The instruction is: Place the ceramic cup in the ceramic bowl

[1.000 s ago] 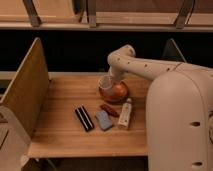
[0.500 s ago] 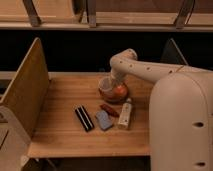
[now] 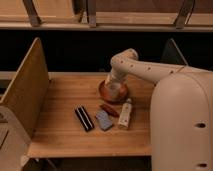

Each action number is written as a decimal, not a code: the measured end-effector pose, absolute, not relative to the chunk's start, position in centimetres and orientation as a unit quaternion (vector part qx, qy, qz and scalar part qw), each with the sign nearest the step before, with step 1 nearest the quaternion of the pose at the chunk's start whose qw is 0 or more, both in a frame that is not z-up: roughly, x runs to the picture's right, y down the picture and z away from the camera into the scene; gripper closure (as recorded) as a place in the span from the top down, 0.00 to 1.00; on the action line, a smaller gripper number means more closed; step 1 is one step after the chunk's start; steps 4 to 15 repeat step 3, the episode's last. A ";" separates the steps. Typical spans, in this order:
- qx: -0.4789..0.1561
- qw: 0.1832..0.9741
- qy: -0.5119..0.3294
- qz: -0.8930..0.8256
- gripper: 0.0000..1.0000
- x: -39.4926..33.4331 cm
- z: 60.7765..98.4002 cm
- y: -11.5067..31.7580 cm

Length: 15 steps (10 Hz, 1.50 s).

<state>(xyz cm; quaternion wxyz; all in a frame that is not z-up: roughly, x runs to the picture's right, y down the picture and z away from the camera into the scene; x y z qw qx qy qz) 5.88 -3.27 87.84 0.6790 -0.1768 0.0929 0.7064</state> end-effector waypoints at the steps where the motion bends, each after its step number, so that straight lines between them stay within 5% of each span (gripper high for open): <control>1: -0.168 0.689 0.092 0.699 0.80 5.8 87.1 -4.2; 3: -0.147 0.713 0.083 0.681 0.80 4.2 84.8 -7.0; 15: -0.147 0.713 0.083 0.681 0.80 4.2 84.8 -7.0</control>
